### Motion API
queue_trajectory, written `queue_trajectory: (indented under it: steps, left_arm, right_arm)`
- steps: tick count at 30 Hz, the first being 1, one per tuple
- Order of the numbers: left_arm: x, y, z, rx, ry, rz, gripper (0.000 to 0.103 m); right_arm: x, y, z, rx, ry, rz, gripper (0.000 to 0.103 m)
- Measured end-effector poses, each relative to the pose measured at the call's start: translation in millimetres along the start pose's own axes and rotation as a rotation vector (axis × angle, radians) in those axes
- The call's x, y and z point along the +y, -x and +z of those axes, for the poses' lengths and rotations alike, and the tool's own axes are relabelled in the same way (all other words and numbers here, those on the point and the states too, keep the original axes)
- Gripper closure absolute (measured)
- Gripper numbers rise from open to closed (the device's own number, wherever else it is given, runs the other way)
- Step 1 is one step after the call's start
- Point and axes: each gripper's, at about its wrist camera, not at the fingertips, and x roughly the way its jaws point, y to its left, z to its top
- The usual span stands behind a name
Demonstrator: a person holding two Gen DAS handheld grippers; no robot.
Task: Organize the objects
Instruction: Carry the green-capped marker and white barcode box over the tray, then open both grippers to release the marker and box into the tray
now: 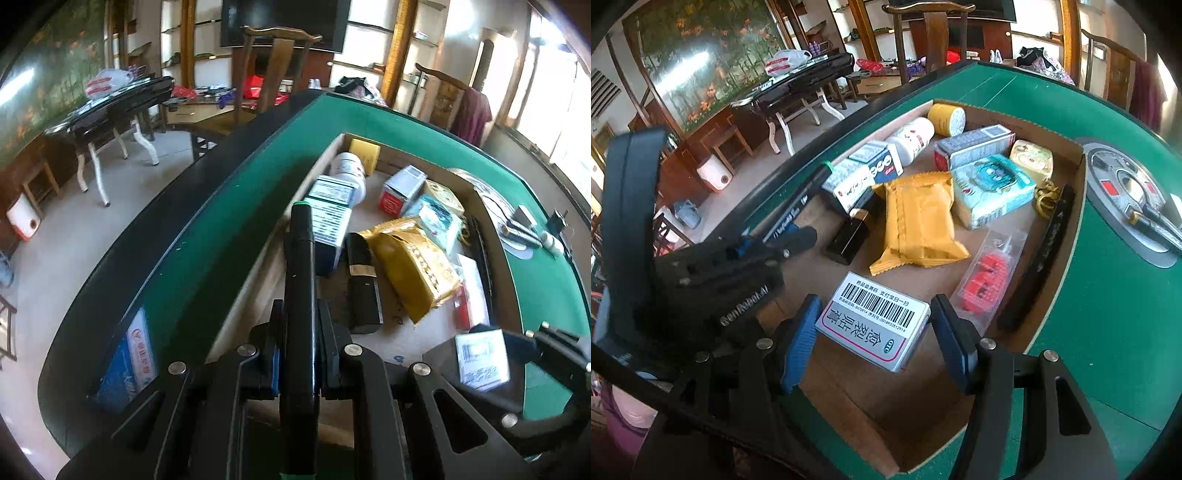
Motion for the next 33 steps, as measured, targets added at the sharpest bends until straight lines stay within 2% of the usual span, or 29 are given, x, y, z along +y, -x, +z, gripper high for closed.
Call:
queue_trajectory:
  steps: [6, 8, 9, 10, 13, 16, 33]
  left_arm:
    - [3.0, 22.1, 5.6, -0.080, 0.026, 0.058, 0.088]
    - [2.9, 29.0, 7.4, -0.106, 0.029, 0.083, 0.073]
    - [2.6, 33.1, 7.9, -0.120, 0.030, 0.099, 0.056]
    - [2.0, 37.8, 8.1, -0.140, 0.030, 0.117, 0.044]
    - [-0.6, 51.7, 8.0, -0.204, 0.011, 0.169, 0.043]
    - [-1.8, 57.1, 8.9, -0.222, 0.001, 0.192, 0.042]
    - [-19.4, 65.7, 6.8, -0.222, -0.026, 0.221, 0.042]
  right_arm:
    - [14.5, -4.9, -5.4, -0.014, 0.063, -0.059, 0.043]
    - [17.4, -5.1, -5.9, -0.025, 0.076, -0.072, 0.043]
    - [19.0, -5.5, -6.1, -0.028, 0.082, -0.078, 0.043]
    - [20.1, -5.9, -6.0, -0.030, 0.088, -0.084, 0.043]
    - [21.9, -6.2, -6.2, -0.037, 0.096, -0.096, 0.043]
    - [21.5, -7.7, -5.8, -0.035, 0.091, -0.099, 0.042]
    - [13.3, 21.9, -5.6, -0.092, 0.055, -0.077, 0.042]
